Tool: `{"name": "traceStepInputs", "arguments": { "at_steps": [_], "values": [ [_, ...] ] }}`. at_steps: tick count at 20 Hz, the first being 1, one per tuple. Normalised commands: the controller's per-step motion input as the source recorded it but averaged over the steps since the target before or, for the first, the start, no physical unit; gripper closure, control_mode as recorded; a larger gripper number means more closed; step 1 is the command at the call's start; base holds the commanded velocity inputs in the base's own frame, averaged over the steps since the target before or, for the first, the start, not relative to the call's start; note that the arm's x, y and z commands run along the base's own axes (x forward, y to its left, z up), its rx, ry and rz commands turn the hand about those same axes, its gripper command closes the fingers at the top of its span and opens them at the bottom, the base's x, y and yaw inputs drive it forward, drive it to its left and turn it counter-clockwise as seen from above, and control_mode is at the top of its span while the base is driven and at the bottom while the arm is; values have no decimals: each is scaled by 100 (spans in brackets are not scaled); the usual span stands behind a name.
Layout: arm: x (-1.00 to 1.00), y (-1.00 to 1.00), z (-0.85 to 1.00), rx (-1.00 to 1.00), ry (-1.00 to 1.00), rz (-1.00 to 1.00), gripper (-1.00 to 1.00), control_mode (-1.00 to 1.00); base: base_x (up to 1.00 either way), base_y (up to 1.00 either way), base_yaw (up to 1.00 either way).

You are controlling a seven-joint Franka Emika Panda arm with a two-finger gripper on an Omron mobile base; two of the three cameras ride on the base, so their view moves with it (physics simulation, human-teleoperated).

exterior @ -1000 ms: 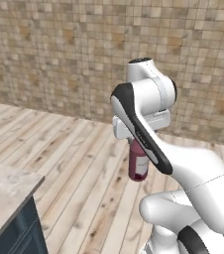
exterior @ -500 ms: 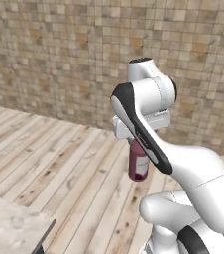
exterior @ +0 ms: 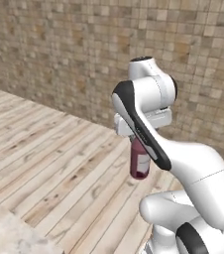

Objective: There is a wine glass and glass cup on the dining counter. Place the wine bottle next to the wine glass and the juice bottle next to the glass cup.

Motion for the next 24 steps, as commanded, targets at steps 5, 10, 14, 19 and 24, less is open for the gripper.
{"name": "traceStepInputs", "arguments": {
  "at_steps": [5,10,14,19,24],
  "values": [
    [0,0,0,0,0,0,100,100,66,0,52],
    [0,0,0,0,0,0,100,100,67,0,51],
    [0,0,0,0,0,0,100,100,73,0,43],
    [0,0,0,0,0,0,100,100,77,0,33],
    [0,0,0,0,0,0,100,100,73,-9,22]
  ]
}}
